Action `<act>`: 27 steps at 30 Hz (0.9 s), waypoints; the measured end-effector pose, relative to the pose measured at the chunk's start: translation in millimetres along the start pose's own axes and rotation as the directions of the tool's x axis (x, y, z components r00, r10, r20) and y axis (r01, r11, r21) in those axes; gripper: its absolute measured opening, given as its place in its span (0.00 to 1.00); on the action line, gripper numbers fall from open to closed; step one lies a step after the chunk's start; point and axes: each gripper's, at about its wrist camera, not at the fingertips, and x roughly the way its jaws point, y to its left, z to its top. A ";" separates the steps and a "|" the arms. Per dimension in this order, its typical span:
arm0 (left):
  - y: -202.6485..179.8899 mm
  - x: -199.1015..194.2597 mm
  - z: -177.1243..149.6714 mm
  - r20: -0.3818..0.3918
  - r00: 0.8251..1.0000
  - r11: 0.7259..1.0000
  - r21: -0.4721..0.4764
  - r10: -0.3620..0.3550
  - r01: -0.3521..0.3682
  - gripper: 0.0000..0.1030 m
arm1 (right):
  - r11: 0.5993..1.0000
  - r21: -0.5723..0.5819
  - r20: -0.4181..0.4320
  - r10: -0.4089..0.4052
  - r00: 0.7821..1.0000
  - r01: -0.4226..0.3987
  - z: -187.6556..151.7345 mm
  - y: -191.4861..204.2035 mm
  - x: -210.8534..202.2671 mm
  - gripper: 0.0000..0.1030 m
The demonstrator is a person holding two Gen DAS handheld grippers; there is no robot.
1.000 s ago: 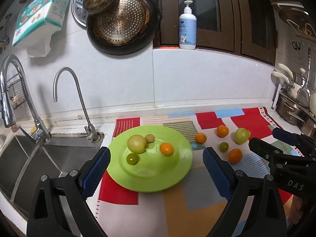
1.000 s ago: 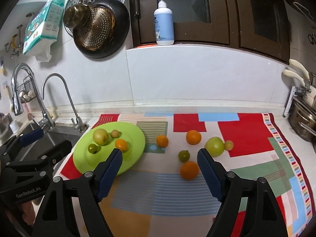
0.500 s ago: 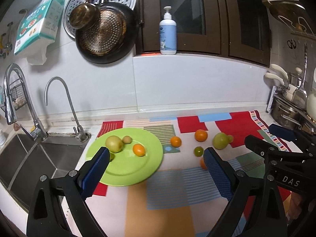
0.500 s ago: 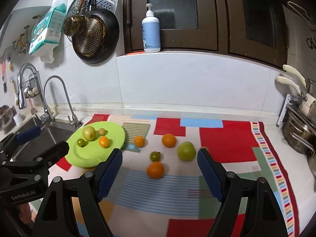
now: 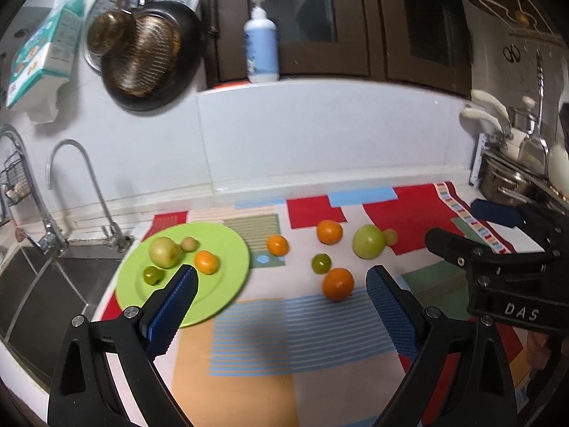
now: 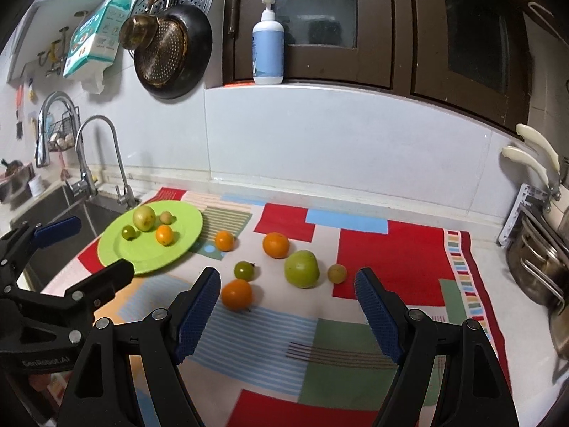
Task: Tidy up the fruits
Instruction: 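Withdraw both open grippers from the plate toward the remaining fruits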
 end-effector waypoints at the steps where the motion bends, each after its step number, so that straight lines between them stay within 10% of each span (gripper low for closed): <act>1: -2.5 3.6 -0.9 -0.006 1.000 1.000 0.003 -0.007 0.007 0.94 | 1.000 0.003 -0.005 0.009 1.000 -0.009 -1.3 -4.1 3.7 0.76; 27: -31.3 119.6 -26.9 -0.231 0.962 0.985 0.055 -0.147 0.164 0.62 | 0.993 -0.029 -0.186 0.105 0.977 -0.112 -23.6 -30.1 122.5 0.68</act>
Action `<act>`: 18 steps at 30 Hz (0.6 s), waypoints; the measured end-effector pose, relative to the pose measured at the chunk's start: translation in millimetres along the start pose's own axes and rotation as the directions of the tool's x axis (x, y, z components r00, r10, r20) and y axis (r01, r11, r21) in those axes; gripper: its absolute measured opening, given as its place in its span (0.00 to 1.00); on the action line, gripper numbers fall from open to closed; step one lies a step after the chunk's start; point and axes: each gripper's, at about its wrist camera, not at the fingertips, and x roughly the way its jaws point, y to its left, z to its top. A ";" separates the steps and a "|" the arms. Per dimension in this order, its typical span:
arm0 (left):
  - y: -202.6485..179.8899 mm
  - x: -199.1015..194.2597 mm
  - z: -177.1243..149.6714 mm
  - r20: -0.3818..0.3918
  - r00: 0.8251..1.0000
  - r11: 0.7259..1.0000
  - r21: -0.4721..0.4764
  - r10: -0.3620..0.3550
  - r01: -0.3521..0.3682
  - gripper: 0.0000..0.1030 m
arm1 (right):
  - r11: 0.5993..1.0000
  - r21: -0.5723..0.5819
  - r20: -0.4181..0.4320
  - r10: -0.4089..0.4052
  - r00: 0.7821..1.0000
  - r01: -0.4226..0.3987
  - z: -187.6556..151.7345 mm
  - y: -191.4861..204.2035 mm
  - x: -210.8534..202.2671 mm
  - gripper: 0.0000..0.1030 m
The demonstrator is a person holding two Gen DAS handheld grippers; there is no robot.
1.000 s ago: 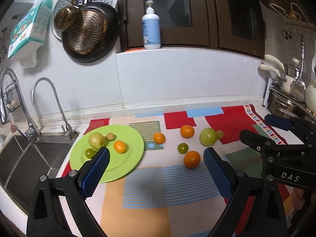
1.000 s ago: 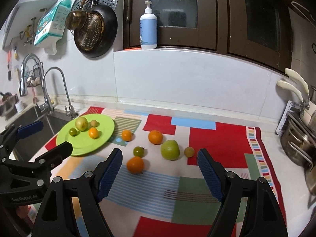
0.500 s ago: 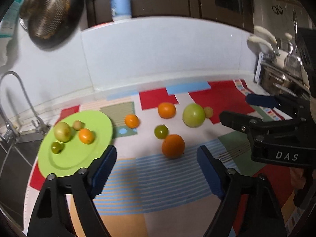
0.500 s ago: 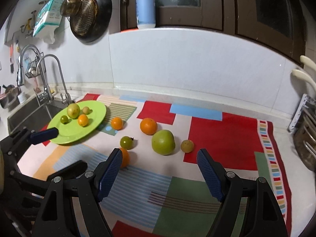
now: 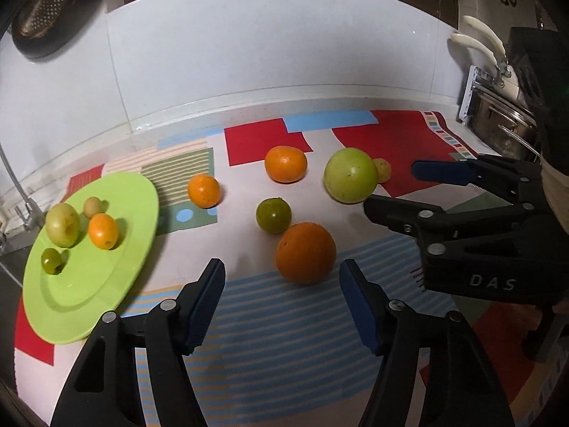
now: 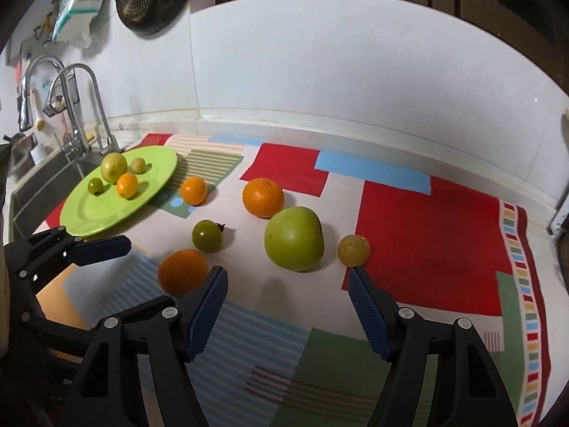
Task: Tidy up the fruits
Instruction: 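Grasp a large orange with the left gripper while the right gripper grasps the large green fruit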
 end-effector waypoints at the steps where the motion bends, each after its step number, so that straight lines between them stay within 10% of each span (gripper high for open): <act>1: -0.3 2.2 1.1 -0.005 1.000 1.000 0.000 -0.007 0.007 0.62 | 1.000 -0.003 -0.003 0.003 1.000 -0.003 0.7 -0.5 3.0 0.67; 18: 3.1 26.2 16.8 -0.070 0.992 0.994 -0.038 -0.108 0.105 0.38 | 0.998 -0.003 -0.069 0.058 0.996 -0.058 17.8 -6.6 48.1 0.59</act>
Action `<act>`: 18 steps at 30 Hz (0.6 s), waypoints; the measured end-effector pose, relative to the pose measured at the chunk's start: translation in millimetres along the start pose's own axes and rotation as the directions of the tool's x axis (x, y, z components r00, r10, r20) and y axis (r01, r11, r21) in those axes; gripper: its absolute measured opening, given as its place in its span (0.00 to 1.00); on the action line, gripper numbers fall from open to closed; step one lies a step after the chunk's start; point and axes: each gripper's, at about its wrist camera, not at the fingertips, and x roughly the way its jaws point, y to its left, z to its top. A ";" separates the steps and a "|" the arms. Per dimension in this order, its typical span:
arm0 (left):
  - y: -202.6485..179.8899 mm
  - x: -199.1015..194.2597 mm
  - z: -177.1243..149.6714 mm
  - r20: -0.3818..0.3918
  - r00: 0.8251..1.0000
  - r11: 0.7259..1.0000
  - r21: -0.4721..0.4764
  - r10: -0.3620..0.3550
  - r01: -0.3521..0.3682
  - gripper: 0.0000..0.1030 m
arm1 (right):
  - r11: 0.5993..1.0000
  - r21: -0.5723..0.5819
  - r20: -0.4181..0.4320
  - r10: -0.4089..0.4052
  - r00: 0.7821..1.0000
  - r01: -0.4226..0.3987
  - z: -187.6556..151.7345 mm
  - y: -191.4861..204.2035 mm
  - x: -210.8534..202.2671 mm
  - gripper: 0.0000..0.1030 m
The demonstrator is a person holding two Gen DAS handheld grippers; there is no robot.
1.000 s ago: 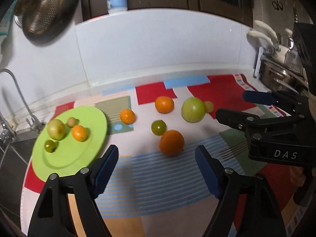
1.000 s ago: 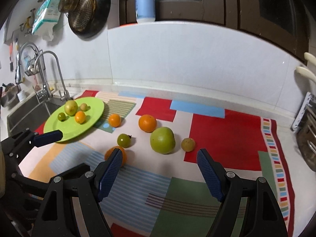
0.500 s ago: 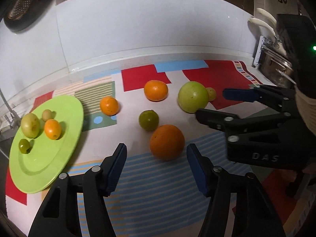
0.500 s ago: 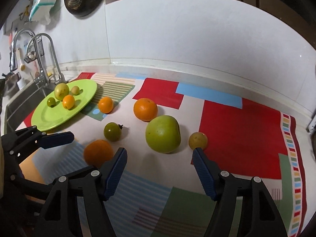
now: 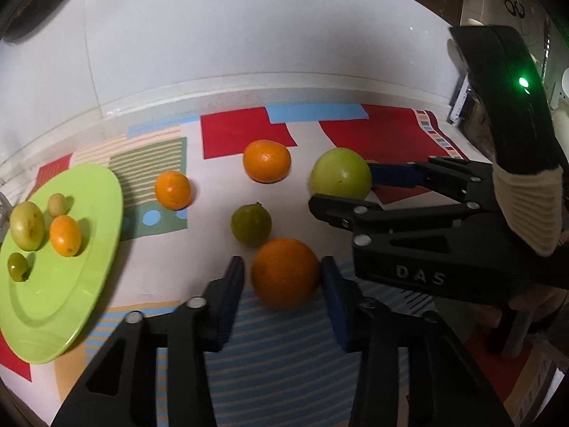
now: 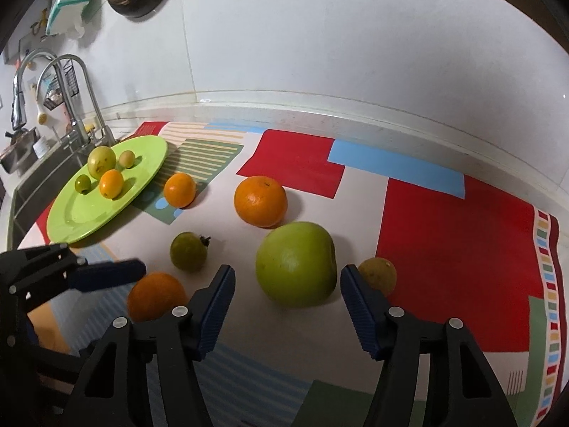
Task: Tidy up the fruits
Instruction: 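Grasp a large orange with the left gripper while the right gripper grasps the large green fruit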
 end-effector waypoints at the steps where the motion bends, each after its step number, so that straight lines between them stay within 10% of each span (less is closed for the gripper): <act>1: -0.3 0.1 0.5 0.002 1.000 1.000 0.002 0.000 0.000 0.38 | 1.000 0.003 -0.005 0.001 1.000 -0.001 1.1 -0.9 1.9 0.58; 18: 15.7 -18.8 4.9 0.043 0.996 0.997 -0.030 0.077 -0.076 0.38 | 0.999 0.027 -0.013 -0.022 1.000 0.022 -0.4 4.4 -3.6 0.47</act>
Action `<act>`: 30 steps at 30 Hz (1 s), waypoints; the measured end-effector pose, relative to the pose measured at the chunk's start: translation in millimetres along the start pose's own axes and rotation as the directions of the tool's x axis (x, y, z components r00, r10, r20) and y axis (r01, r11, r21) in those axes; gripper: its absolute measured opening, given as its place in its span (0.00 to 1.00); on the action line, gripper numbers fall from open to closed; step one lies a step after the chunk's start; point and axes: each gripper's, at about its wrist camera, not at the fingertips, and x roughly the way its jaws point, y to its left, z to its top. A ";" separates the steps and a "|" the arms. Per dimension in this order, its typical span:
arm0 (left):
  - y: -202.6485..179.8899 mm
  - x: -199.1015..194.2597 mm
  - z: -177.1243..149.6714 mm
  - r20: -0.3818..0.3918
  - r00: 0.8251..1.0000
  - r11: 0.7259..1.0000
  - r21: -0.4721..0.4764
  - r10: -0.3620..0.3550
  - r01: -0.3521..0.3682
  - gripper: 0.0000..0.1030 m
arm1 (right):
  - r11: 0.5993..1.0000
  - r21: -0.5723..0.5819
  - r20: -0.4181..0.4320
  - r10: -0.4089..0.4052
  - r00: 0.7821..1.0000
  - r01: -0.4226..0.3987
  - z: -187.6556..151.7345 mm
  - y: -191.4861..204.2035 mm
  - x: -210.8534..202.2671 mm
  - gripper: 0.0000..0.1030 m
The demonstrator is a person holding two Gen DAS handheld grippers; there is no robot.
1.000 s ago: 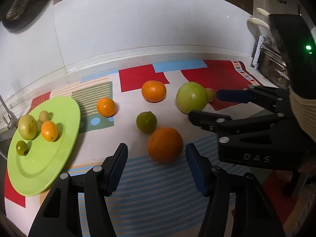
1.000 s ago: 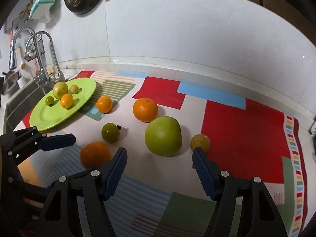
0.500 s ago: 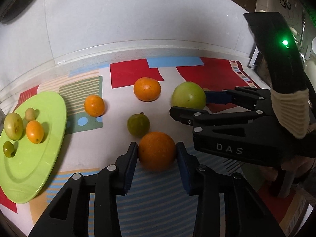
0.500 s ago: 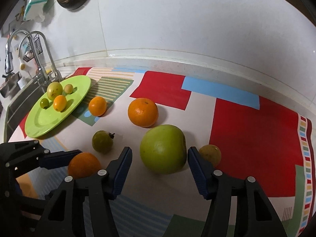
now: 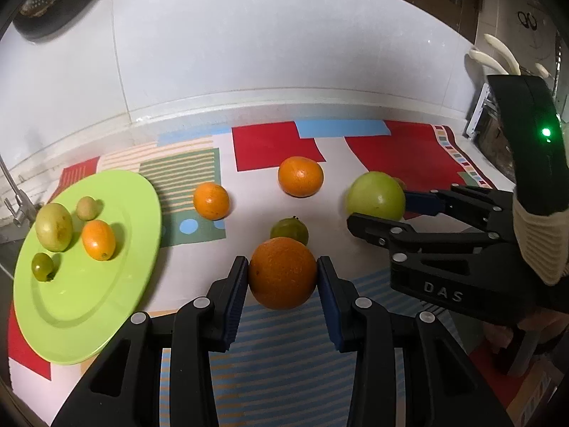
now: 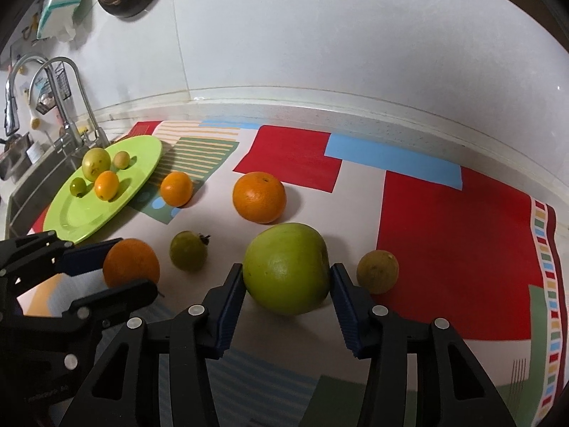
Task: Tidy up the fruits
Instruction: 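Grasp a large orange with the left gripper while the right gripper grasps the large green fruit, then carry the orange and green fruit onto the green plate and open both grippers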
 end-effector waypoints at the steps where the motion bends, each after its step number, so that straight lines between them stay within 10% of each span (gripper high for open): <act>1: 0.2 -2.3 -0.4 0.004 1.000 1.000 0.000 0.000 0.000 0.38 | 1.000 0.006 0.005 0.001 1.000 -0.001 -0.8 1.2 -3.8 0.47; 30: 37.2 -122.1 -30.3 0.157 0.983 0.993 -0.082 0.097 -0.084 0.38 | 1.000 0.002 0.181 0.026 0.983 -0.027 -4.8 79.2 -108.4 0.48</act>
